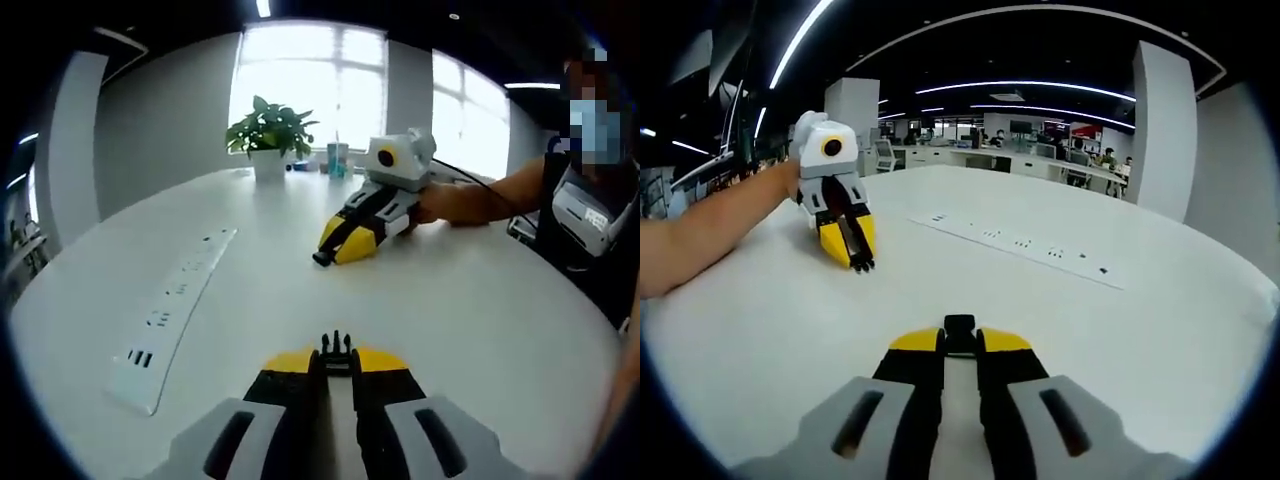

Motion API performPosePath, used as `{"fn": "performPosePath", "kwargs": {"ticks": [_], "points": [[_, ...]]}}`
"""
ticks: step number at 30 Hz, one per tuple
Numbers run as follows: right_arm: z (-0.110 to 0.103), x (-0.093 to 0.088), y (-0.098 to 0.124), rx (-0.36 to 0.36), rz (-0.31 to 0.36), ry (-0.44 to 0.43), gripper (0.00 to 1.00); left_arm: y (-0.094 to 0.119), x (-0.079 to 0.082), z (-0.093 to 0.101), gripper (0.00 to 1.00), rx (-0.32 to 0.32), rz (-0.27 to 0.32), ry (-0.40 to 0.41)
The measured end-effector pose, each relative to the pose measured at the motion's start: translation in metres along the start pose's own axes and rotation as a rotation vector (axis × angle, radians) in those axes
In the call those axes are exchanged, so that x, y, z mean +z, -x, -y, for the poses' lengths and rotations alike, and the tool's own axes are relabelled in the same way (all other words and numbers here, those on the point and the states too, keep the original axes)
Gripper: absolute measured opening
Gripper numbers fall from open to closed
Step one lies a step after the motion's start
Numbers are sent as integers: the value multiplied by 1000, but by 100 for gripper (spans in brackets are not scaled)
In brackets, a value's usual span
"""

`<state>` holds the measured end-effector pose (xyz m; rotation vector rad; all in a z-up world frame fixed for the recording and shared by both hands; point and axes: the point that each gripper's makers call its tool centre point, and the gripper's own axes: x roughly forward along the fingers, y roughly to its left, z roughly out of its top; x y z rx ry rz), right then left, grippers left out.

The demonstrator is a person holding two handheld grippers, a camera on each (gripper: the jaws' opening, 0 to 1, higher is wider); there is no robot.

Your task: Snap the two parts of the plastic buckle together until the buckle closes and remains connected.

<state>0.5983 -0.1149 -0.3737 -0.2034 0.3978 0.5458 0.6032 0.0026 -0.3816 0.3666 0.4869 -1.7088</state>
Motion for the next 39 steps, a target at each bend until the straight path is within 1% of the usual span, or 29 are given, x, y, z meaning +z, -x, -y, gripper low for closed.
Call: {"fn": "performPosePath", "kwargs": {"ticks": [3,6,7,8,10,12,14,18,19,20,21,22,23,24,25,26,27,28,29,30,31,32,33,34,36,37,38,39], "points": [[1,1,0,0,7,-4,11,1,-1,-3,12,13,-6,-9],[2,3,1,-4,11,-11,11,0,-1,-2,12,12,-4,21],[5,4,2,-18,17,-10,10,-2,1,1,11,9,10,44],[9,7,4,-31,24,-10,10,-4,1,1,11,8,5,50],[16,14,10,-47,33,-22,10,-5,2,0,11,27,-6,51],[24,17,14,-56,37,-30,10,-6,5,2,11,35,-16,54],[28,16,15,-49,46,-40,10,-7,7,6,11,49,-9,48],[33,13,15,-49,43,-28,9,-6,4,6,11,72,-14,33],[33,14,15,-49,46,-26,9,-4,5,-2,11,116,-8,9],[32,15,15,-42,53,-21,9,-4,8,-4,11,136,7,2],[32,15,15,-44,55,-18,9,-4,8,-1,11,125,3,9],[33,16,16,-43,59,-16,9,-4,10,-1,11,137,10,3],[30,19,16,-21,74,-24,9,-4,12,-2,11,148,14,-5],[30,19,16,-15,78,-40,9,-3,13,-2,11,154,13,-6],[28,20,16,-2,85,-45,9,-1,17,-5,11,168,28,-8],[27,23,16,18,108,-42,9,-1,19,-5,11,167,43,8],[30,22,16,7,101,-41,9,0,21,-5,11,174,59,16],[34,21,16,-5,100,-38,9,2,24,-8,11,195,71,10],[37,21,16,-18,104,-30,9,4,26,-13,11,233,85,0],[42,21,17,-44,107,-21,9,9,28,-19,11,275,94,18],[46,22,18,-63,123,-20,9,11,33,-22,11,314,124,20],[48,24,19,-70,139,-31,9,15,35,-25,11,338,144,28],[51,25,20,-80,141,-30,9,19,38,-28,11,373,162,29],[52,26,21,-87,143,-24,9,22,38,-28,11,396,169,34],[55,27,23,-95,152,-32,9,24,38,-24,11,401,179,35],[55,27,23,-95,151,-32,9,24,38,-24,11,429,192,42],[54,25,22,-87,153,-40,9,28,36,-30,11,496,191,35],[53,24,22,-75,157,-54,9,29,33,-30,11,530,176,1]]}}
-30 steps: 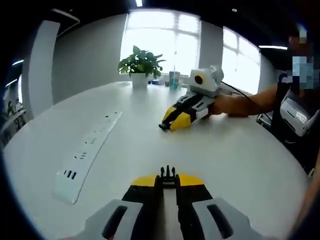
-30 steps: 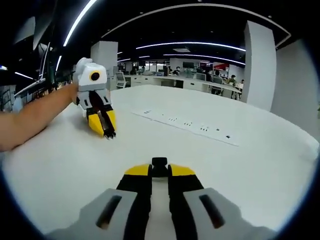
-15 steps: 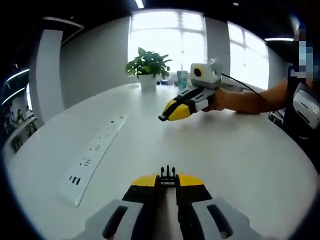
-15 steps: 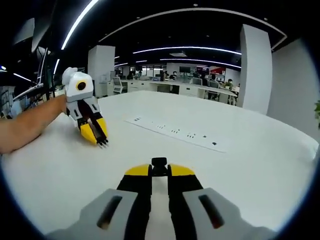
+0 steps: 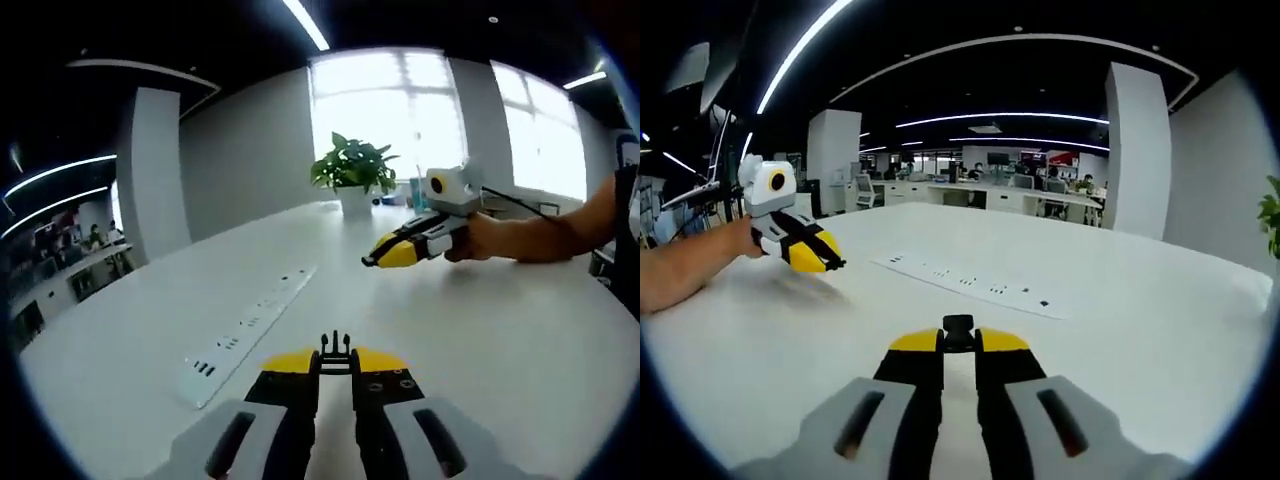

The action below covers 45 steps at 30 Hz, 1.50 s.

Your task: Snap the two parts of the plastic buckle together until the buckle closes and remains connected.

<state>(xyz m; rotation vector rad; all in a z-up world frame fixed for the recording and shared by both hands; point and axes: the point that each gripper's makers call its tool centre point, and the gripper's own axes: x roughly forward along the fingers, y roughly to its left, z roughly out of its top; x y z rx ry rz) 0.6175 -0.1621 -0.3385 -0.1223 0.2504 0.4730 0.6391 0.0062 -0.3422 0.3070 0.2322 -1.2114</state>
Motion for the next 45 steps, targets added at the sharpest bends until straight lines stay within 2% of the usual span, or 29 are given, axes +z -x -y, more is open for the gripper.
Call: {"fn": "performPosePath", "kwargs": {"ticks": [1,3,5,8,10,13,15,18,21,29,33,35,38,42,45], "points": [[0,-1,0,4,1,-8,9,1,-4,2,11,5,-20,-1],[-2,1,1,9,5,-14,9,3,-5,14,11,-28,-14,21],[-4,3,2,17,12,-19,9,4,-4,19,11,-25,-15,13],[-15,-2,3,63,-2,-13,9,8,-4,18,11,37,-25,55],[-18,-2,5,65,-5,-1,9,10,-6,20,10,61,-32,89],[-21,-1,7,63,-7,29,9,15,-11,24,10,87,-44,99],[-22,-1,7,57,-6,52,9,19,-7,28,10,100,-16,111],[-22,1,9,53,1,59,9,26,-6,32,10,117,-9,118],[-23,2,10,56,3,55,9,32,-11,29,10,172,-28,114],[-29,5,17,67,14,53,9,41,-13,43,10,188,-24,162],[-41,1,19,90,-6,77,9,47,-16,47,10,205,-28,196],[-45,1,19,102,-7,82,9,52,-19,48,10,223,-31,239],[-51,3,21,111,0,88,9,61,-18,48,10,231,-11,262],[-58,0,24,120,-2,97,9,67,-21,53,10,236,-1,259],[-65,-1,28,118,-4,128,9,66,-24,61,10,213,-12,214]]}}
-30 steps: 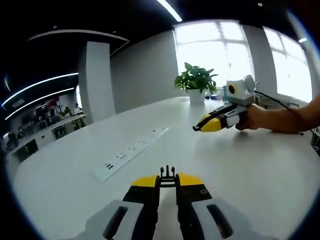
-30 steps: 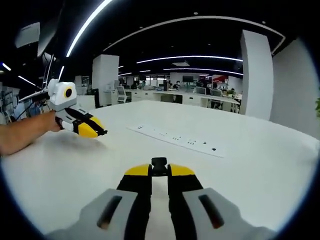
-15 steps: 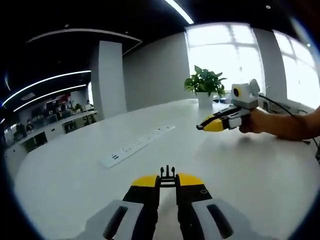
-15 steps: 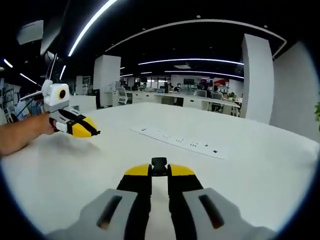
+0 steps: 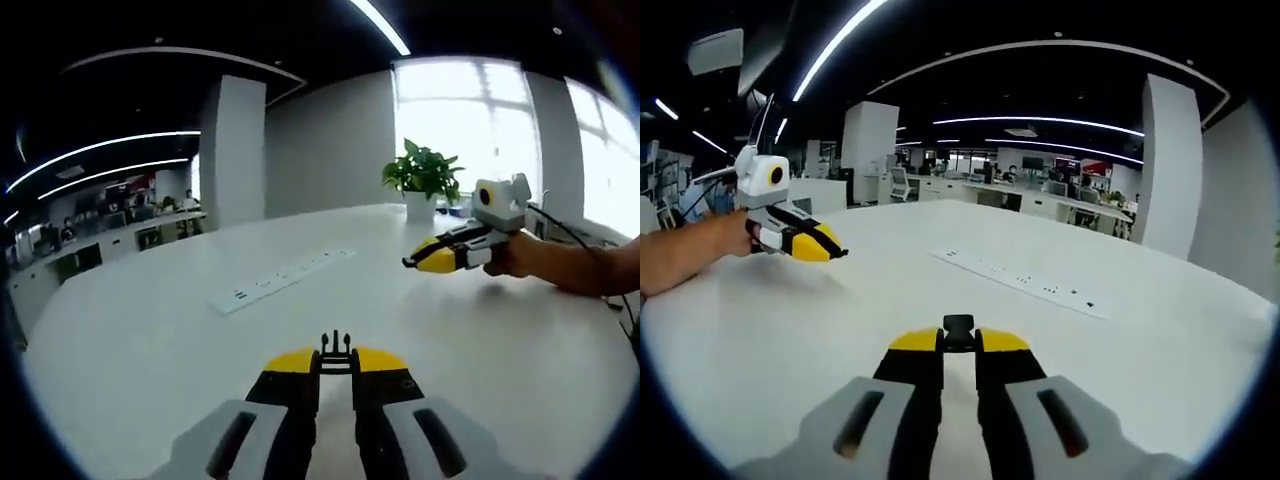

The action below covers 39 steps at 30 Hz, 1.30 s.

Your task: Snap the two parts of the plastic buckle together until the buckle closes and remains connected.

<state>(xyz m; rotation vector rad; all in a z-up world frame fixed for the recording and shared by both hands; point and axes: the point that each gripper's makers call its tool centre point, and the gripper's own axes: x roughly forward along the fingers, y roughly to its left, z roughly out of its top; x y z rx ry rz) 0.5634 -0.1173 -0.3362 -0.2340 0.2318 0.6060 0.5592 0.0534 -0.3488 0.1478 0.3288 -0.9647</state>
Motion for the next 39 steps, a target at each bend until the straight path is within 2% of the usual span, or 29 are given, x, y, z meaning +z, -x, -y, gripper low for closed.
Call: {"fn": "performPosePath", "kwargs": {"ticks": [5,6,7,9,16,22,27,31,33,39], "points": [[-12,-2,7,32,-4,-13,9,-2,-7,14,10,-16,-31,-39],[-14,-3,8,34,-6,-12,10,-1,-11,6,10,37,-57,-45],[-15,-3,8,35,-8,-11,10,-2,-12,10,10,19,-60,-51],[-15,-4,9,39,-9,-18,10,-1,-11,16,10,-7,-52,-28],[-28,-1,16,55,-3,-24,10,3,-8,23,10,-20,-52,-27],[-39,0,19,66,0,-13,10,11,-11,38,10,-42,-54,-32],[-39,0,21,71,-3,-19,10,14,-11,43,10,-48,-49,-34],[-50,-1,27,77,-6,-15,10,17,-13,49,10,-53,-51,-38],[-54,-2,29,78,-7,-13,10,21,-18,59,10,-75,-60,-43],[-61,-4,33,82,-16,-7,10,30,-22,65,10,-93,-55,-44]]}}
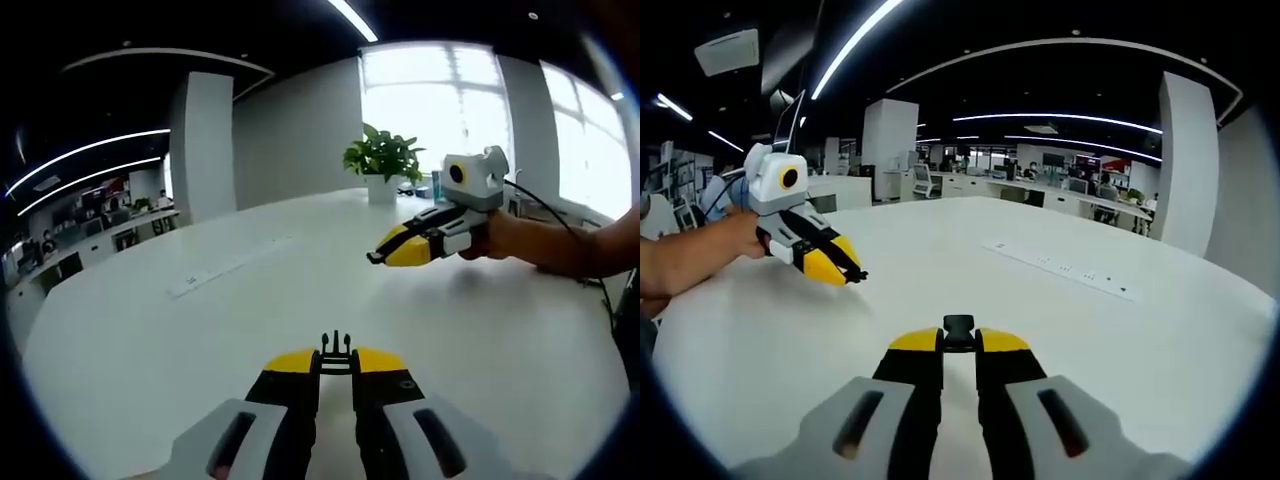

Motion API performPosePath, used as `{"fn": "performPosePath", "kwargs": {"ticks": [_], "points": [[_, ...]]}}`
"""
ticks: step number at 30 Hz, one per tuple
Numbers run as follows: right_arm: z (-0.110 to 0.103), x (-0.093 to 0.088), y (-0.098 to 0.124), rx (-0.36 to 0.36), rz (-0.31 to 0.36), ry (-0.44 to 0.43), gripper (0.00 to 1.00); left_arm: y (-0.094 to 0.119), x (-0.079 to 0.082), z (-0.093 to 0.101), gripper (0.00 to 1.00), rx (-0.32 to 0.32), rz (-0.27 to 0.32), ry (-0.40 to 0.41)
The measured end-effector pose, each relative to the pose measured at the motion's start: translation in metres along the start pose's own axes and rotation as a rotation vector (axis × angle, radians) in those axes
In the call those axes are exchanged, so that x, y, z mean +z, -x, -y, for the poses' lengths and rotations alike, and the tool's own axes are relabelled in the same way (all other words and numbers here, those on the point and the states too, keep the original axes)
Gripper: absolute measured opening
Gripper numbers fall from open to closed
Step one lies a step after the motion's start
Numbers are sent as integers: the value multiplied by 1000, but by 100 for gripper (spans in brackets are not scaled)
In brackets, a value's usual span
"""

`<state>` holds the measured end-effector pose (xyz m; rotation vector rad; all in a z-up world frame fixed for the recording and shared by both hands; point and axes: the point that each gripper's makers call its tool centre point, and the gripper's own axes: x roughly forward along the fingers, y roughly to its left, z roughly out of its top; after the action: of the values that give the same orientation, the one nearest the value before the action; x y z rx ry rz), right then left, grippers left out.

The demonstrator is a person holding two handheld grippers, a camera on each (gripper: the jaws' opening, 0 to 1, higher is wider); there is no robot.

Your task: Snap the two parts of the plastic buckle together until the buckle closes and remains connected.

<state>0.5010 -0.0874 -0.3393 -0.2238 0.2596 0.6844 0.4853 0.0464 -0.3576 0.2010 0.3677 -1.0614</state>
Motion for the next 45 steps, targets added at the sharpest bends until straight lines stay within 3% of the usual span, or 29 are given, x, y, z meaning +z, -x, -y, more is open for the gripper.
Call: {"fn": "performPosePath", "kwargs": {"ticks": [14,25,31,34,39,41,45], "points": [[-37,3,22,85,5,-2,10,11,-1,31,10,-108,-22,-23],[-29,-5,18,96,-20,-14,10,10,-7,34,10,-119,-42,-50],[-31,-3,17,121,-22,-2,10,14,-15,49,10,-154,-68,-52],[-35,-2,17,143,-22,6,10,22,-18,61,10,-184,-66,-46],[-42,-3,21,167,-24,18,10,24,-14,57,10,-204,-54,-46],[-43,-3,21,176,-27,23,10,26,-7,69,10,-241,-13,-69],[-41,1,19,180,-3,42,10,23,-9,68,11,-231,-18,-78]]}}
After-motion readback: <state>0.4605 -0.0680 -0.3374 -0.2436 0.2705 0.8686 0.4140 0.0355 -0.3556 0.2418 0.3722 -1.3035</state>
